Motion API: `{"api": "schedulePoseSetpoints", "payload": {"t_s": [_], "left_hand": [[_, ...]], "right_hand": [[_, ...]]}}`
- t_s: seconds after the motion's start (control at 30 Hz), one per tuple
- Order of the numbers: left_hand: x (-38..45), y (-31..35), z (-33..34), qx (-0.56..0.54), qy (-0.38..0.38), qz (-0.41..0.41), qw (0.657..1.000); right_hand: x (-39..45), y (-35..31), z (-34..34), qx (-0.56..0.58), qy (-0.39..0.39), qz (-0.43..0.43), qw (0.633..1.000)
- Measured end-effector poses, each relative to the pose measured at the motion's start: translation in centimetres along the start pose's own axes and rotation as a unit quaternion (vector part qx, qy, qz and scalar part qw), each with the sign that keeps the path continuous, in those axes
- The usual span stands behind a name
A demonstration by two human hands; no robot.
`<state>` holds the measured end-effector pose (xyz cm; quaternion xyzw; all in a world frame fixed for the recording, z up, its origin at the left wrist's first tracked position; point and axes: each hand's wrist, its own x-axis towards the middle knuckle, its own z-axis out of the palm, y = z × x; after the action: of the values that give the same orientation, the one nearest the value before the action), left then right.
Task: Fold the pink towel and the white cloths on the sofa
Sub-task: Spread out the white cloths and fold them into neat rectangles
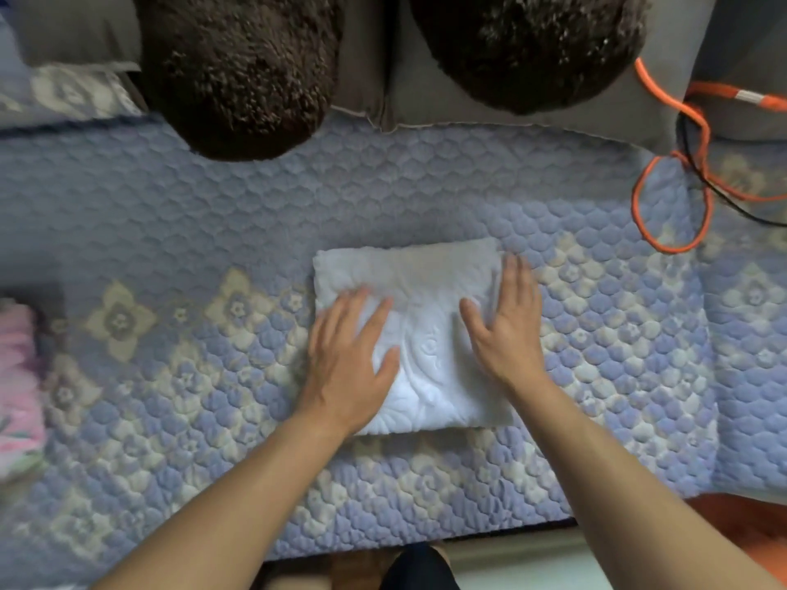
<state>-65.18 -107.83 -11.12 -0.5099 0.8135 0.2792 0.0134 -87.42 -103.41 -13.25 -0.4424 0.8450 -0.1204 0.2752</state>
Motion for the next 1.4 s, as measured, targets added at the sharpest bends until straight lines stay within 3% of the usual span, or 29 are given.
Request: {"api": "schedulePoseSetpoints", "payload": {"t_s": [0.07,0.1,0.13,0.17,0.27,0.37,0.47,0.6,0.73,0.9,1.0,1.1,1.2,1.33,1.4], "left_hand": [[-1.7,-1.3,-0.7,-0.125,0.074,-0.161,0.976],[-2.4,-1.7,-1.0,-0.242,0.06,-0.276,0.928],[-3.2,-1.9,-0.8,-0.362,0.022,-0.367,0.857],[-4.1,-2.0,-0.5,-0.443,-0.021,-0.412,0.796],[-5.4,-2.1,-0.2,-0.509,-0.12,-0.405,0.75],[-5.6,-2.3,-2.0,-0.641,-0.156,-0.411,0.63],[-7.6,-4.0,-5.4,-0.73,-0.116,-0.417,0.529],[-15.0,-9.2,-10.4,-0.778,-0.049,-0.435,0.45],[-23.9,-16.9,-16.2,-0.781,0.007,-0.452,0.432],[-32.6,-26.4,-26.8,-0.791,0.13,-0.411,0.435],[-34.6,-31.8,-33.8,-0.788,0.231,-0.338,0.46],[-34.5,-37.9,-37.6,-0.766,0.301,-0.271,0.499],[-32.6,-44.7,-34.7,-0.737,0.328,-0.289,0.516],[-30.7,-49.4,-24.7,-0.737,0.317,-0.381,0.46],[-30.6,-50.1,-21.2,-0.739,0.315,-0.399,0.442]], "right_hand": [[-2.5,0.6,-0.8,0.084,-0.026,0.093,0.992],[-3.7,1.1,-0.7,0.093,-0.046,0.132,0.986],[-4.8,1.3,-0.6,0.087,-0.059,0.147,0.983],[-5.4,1.3,-0.6,0.09,-0.062,0.156,0.982],[-4.6,0.0,-2.2,0.196,-0.087,0.215,0.953],[-3.4,-1.1,-5.0,0.389,-0.212,0.303,0.844],[-5.8,-5.3,-6.2,0.42,-0.271,0.353,0.791],[-12.5,-13.9,-3.6,0.464,-0.308,0.34,0.758],[-18.9,-24.6,0.3,0.441,-0.337,0.263,0.789],[-24.2,-40.2,2.9,0.473,-0.392,0.139,0.777],[-26.4,-48.5,3.7,0.497,-0.408,0.027,0.765],[-26.7,-53.6,7.8,0.497,-0.377,-0.037,0.78],[-24.9,-54.8,15.3,0.467,-0.332,-0.033,0.819],[-22.4,-51.9,24.3,0.288,-0.233,-0.013,0.929],[-21.9,-51.2,25.8,0.245,-0.196,0.003,0.95]]}}
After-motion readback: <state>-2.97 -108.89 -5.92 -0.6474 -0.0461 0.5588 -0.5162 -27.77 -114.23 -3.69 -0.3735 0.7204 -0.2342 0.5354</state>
